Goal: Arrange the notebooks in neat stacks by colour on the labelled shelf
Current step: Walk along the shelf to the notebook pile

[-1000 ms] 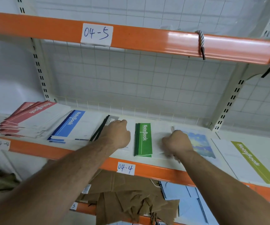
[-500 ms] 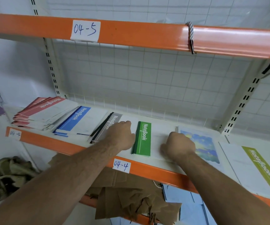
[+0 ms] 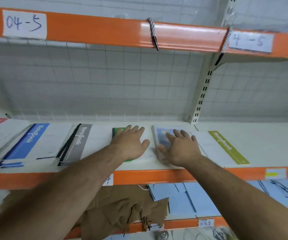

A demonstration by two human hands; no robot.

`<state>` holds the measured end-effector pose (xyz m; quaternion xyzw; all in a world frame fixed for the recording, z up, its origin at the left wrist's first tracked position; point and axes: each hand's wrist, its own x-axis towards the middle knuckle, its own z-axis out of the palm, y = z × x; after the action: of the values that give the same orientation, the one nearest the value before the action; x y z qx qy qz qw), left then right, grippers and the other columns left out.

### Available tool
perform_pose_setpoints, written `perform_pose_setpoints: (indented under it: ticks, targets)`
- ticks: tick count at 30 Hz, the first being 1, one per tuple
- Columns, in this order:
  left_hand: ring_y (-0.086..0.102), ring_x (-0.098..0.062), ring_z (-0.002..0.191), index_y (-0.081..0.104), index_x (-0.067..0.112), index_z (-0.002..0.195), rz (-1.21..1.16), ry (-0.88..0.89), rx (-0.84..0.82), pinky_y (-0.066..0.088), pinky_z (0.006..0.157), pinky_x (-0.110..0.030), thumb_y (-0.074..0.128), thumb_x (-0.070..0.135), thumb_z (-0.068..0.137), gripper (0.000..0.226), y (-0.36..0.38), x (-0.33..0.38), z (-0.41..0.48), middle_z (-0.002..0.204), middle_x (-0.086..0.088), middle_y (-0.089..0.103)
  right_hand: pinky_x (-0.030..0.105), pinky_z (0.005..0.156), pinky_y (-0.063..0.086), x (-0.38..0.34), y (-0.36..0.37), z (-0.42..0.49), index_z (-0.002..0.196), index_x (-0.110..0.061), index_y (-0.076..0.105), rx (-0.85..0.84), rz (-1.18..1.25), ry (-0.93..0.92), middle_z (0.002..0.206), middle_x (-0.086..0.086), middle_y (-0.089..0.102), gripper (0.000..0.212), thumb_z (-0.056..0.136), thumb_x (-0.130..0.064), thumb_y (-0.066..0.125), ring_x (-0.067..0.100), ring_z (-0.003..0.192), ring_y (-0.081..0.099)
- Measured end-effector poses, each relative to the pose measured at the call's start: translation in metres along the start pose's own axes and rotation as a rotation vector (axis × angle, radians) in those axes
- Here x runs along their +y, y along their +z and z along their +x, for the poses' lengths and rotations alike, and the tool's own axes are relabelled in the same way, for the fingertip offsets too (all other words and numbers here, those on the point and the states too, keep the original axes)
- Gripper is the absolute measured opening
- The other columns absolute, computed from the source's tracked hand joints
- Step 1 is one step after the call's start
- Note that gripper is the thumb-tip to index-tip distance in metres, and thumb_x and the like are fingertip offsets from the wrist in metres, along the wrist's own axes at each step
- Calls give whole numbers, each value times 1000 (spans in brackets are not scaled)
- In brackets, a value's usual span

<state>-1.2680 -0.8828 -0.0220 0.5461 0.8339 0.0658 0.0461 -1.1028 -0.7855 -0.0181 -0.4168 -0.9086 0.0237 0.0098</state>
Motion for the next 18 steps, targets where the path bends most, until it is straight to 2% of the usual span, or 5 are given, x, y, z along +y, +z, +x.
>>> perform_pose_setpoints:
  ticks: [4,18]
  targets:
    - [-4,-17,154,6,30,160,-29,142,-64,-2,123,-46,22,57,102,66,5,25,2,167,6,0,54,121,4,21,-1,-33,158,-33,16,-7,15,165,167,-1,7,77,93,-73,27,25,153,2]
    - [2,-19,153,8,29,160,12,645,-120,3,123,-49,20,60,101,67,37,166,-40,167,6,7,54,121,11,93,6,-210,159,-33,14,6,81,673,167,-1,8,80,93,-76,25,27,153,5]
